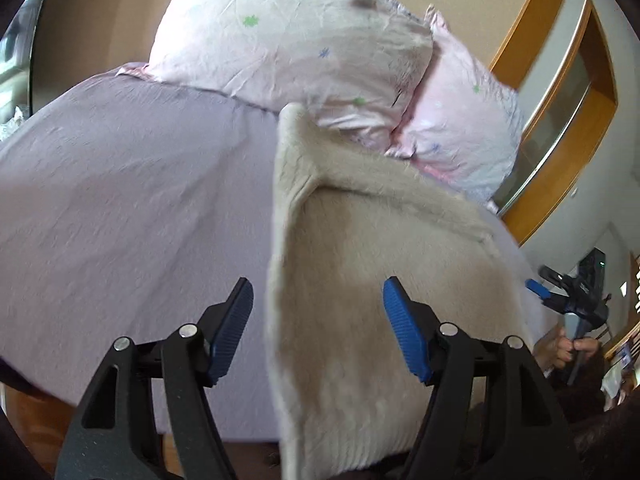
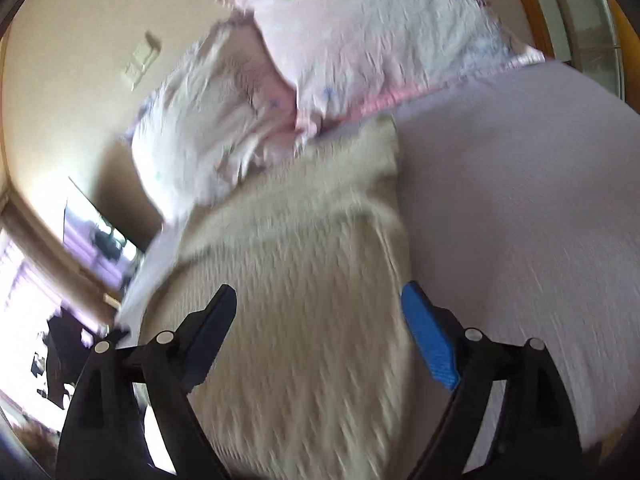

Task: Fold small clothes

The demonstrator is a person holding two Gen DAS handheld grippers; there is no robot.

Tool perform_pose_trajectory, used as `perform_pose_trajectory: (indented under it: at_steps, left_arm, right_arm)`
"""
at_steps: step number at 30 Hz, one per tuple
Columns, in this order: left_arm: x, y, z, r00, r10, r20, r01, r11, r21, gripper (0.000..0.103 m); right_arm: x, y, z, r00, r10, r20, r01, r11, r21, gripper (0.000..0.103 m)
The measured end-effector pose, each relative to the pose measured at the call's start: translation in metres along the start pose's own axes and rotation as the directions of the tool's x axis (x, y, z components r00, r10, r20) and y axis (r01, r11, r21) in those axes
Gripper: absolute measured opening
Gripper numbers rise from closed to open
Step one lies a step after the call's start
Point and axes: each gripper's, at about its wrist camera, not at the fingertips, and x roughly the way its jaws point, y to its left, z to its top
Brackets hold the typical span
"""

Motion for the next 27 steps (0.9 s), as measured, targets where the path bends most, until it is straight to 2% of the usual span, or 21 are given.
perform_pose_trajectory:
  at_steps: [2,3,6,10,12,16,19,21,22,23,24,25,26,27]
  left_arm:
    - [-0.003,0.003,-0.004,0.999,0.037,-0.034,-0.037,0.999,0.005,0.066]
    - [-0.005,0.005,-0.006,0.998,0.035,-0.052,-0.035,0.999,0.002,0.066]
    - [-0.023,0.008,-0.017,0.996,-0.031,-0.08,0.032,0.999,0.008,0.066]
    - [-0.04,0.019,-0.036,0.982,-0.133,-0.136,0.13,0.991,-0.026,0.068]
    - [-0.039,0.023,-0.045,0.973,-0.153,-0.175,0.148,0.988,-0.043,0.068]
    - [-0.024,0.025,-0.066,0.95,-0.179,-0.256,0.165,0.983,-0.076,0.068]
    - [-0.012,0.027,-0.077,0.939,-0.214,-0.269,0.191,0.975,-0.111,0.068]
    - [-0.004,0.031,-0.079,0.925,-0.282,-0.253,0.247,0.955,-0.164,0.067]
    - [0.0,0.031,-0.08,0.92,-0.303,-0.249,0.264,0.948,-0.178,0.066]
    - [0.006,0.031,-0.081,0.916,-0.315,-0.25,0.273,0.943,-0.19,0.064]
    - [0.009,0.031,-0.081,0.911,-0.326,-0.251,0.28,0.938,-0.204,0.049]
    - [0.011,0.032,-0.082,0.906,-0.34,-0.253,0.289,0.932,-0.218,0.037]
    - [0.014,0.033,-0.084,0.892,-0.375,-0.253,0.314,0.916,-0.25,0.015]
    - [0.014,0.033,-0.085,0.883,-0.4,-0.248,0.334,0.904,-0.269,0.008]
  right_arm:
    - [-0.002,-0.014,-0.013,0.999,-0.023,-0.045,0.023,1.0,0.019,0.086]
    - [-0.004,-0.019,-0.019,0.998,-0.005,-0.066,0.007,0.999,0.031,0.086]
    - [-0.018,-0.027,-0.046,0.981,0.133,-0.144,-0.132,0.991,0.014,0.086]
    - [-0.027,-0.033,-0.063,0.954,0.217,-0.206,-0.222,0.975,-0.002,0.086]
    - [-0.02,-0.034,-0.069,0.941,0.243,-0.235,-0.245,0.969,0.021,0.086]
    - [0.011,-0.038,-0.091,0.906,0.234,-0.352,-0.235,0.971,0.039,0.086]
    - [0.03,-0.038,-0.098,0.871,0.35,-0.344,-0.336,0.936,0.102,0.086]
    - [0.035,-0.04,-0.099,0.852,0.418,-0.315,-0.396,0.908,0.135,0.086]
    - [0.039,-0.04,-0.1,0.838,0.455,-0.303,-0.431,0.891,0.146,0.08]
    - [0.042,-0.039,-0.1,0.828,0.472,-0.302,-0.448,0.882,0.149,0.062]
    - [0.044,-0.037,-0.101,0.816,0.49,-0.306,-0.469,0.871,0.142,0.05]
    - [0.045,-0.034,-0.101,0.811,0.498,-0.306,-0.482,0.866,0.13,0.024]
    - [0.042,-0.031,-0.1,0.806,0.51,-0.3,-0.501,0.858,0.113,0.016]
    - [0.036,-0.026,-0.097,0.802,0.526,-0.282,-0.525,0.847,0.085,0.015]
